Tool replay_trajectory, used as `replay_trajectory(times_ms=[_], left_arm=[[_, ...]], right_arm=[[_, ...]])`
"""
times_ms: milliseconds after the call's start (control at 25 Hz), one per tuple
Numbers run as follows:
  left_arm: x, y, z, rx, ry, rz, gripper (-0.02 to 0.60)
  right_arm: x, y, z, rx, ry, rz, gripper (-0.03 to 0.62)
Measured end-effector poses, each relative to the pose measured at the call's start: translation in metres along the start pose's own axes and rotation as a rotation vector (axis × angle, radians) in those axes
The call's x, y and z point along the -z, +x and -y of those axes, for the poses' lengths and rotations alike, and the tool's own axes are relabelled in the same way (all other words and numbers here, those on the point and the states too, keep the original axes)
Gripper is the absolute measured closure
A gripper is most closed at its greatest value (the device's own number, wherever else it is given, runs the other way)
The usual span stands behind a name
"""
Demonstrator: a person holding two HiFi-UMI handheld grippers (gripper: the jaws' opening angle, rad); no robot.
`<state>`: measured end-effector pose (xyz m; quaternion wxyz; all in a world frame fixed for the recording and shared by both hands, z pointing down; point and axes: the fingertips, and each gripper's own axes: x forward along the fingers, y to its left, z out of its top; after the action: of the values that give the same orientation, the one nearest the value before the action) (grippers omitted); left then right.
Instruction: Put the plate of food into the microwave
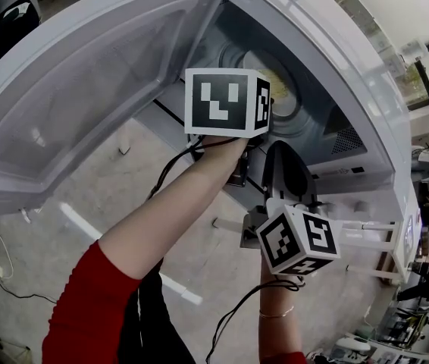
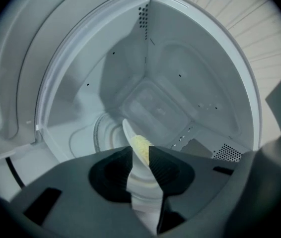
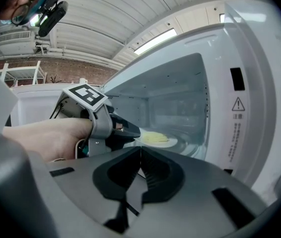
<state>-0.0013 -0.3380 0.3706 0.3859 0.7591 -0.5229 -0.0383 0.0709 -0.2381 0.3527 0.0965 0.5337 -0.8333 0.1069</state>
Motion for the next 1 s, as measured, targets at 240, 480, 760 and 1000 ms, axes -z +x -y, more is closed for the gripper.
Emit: replay_trajectory(times_ms=[240,480,760,1000], left_arm=[[0.002,0.0012,-0.0025,-0.03,0.139,-0.025,0.468],[0.0063,0.0011,-0.0092,-0.087,0.248,-0.071,0.466],[0.0092,0.0013,-0.0091,-0.107,0.323,-0.096,0.451],[0.0034,0.0037,-0.002,-0.098,0.391,-0.069,0.44]], right_arm=[[-0.001,0.0004,0.0005,-0.004,-0.004,0.004,0.579],[-0.0006,0.0014,0.0009,-0.008,-0.004,0.003,0.579],[0.0009,0.0028,0.0013,-0.012,-0.003,0.001,0.579],[-0.0012,0.001,0.0022,-0.011,-0.003,0.005,0.579]])
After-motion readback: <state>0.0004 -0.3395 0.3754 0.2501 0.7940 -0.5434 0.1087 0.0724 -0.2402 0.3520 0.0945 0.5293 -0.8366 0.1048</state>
